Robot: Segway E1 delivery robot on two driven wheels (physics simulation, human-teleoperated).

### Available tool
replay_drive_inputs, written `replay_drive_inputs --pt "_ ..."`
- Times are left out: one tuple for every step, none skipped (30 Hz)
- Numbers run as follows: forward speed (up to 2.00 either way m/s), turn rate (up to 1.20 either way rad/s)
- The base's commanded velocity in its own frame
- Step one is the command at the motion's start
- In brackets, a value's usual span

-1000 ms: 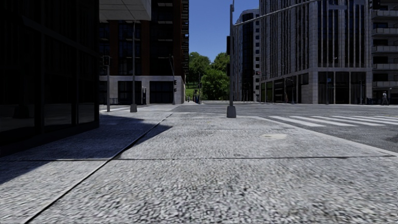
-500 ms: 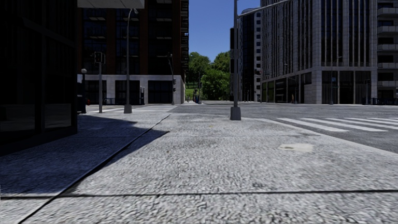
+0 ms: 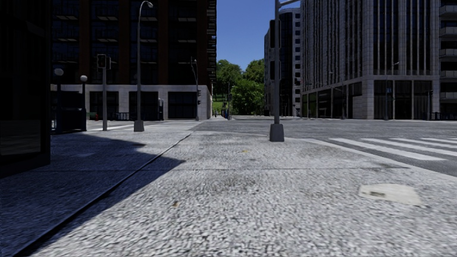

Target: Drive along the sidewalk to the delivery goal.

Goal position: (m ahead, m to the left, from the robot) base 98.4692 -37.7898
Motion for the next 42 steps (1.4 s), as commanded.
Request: replay_drive_inputs --pt "2.00 0.00" --pt "2.00 0.00" --pt "2.00 0.00" --pt "2.00 0.00" --pt "2.00 0.00" --pt "2.00 0.00" --pt "2.00 0.00" --pt "2.00 0.00" --pt "2.00 0.00" --pt "2.00 0.00" --pt "2.00 0.00" --pt "2.00 0.00" --pt "2.00 0.00" --pt "2.00 0.00" --pt "2.00 -0.94" --pt "2.00 -0.22" --pt "2.00 -0.07" --pt "2.00 -0.03" --pt "2.00 -0.03" --pt "2.00 -0.02" --pt "2.00 -0.01" --pt "2.00 0.00" --pt "2.00 0.00" --pt "2.00 0.00" --pt "2.00 0.00" --pt "2.00 0.00" --pt "2.00 0.00" --pt "2.00 -0.06" --pt "2.00 -0.77" --pt "2.00 -1.00" --pt "2.00 -1.15" --pt "2.00 -1.15" --pt "2.00 -1.19" --pt "2.00 -1.19" --pt "2.00 -1.20" --pt "2.00 -1.20" --pt "2.00 -1.20" --pt "2.00 -1.20" --pt "2.00 -1.20" --pt "2.00 -1.14" --pt "2.00 -1.06" --pt "2.00 -1.05"
